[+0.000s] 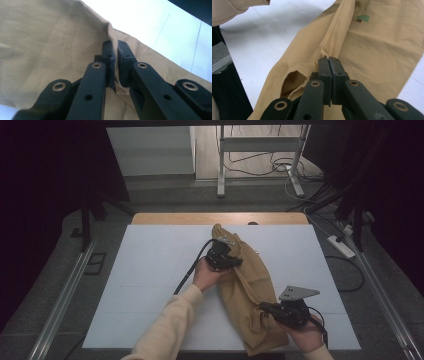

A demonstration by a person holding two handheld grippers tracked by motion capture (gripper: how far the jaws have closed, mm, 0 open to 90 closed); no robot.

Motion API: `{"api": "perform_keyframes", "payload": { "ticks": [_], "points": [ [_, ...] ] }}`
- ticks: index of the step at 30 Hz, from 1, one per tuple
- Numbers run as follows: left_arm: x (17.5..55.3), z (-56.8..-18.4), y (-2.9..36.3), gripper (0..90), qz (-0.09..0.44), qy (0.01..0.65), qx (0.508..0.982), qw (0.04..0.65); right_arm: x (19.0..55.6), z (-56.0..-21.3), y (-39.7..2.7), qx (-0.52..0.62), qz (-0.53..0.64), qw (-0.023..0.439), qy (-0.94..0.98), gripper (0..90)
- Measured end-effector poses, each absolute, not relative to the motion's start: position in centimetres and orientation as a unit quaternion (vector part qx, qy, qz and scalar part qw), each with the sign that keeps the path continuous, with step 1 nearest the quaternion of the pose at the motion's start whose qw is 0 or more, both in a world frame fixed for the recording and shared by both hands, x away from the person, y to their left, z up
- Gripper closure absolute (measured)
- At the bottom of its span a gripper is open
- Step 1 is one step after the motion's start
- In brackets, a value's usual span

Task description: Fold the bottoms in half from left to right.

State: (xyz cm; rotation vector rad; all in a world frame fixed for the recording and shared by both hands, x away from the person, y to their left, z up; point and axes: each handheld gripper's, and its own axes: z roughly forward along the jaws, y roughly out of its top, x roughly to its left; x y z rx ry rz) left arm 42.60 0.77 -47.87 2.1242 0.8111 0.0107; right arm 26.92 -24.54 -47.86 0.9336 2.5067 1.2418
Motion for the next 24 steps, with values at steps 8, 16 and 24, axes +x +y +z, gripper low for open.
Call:
{"api": "perform_keyframes", "payload": {
  "ticks": [8,16,24],
  "points": [
    [43.0,-48.5,0.1,84.1,-0.004,0.328,0.844,0.425,26.8,-47.8,-25.0,0.318,0.415,0.103,0.846,88.4],
    [43.1,-48.7,-0.5,80.9,-0.004,0.325,0.844,0.427,26.6,-48.0,-25.5,0.319,0.409,0.105,0.848,88.4],
    [43.3,-48.8,-1.4,80.6,-0.003,0.319,0.846,0.427,26.5,-48.1,-25.9,0.325,0.404,0.103,0.849,88.4]
  ]
}}
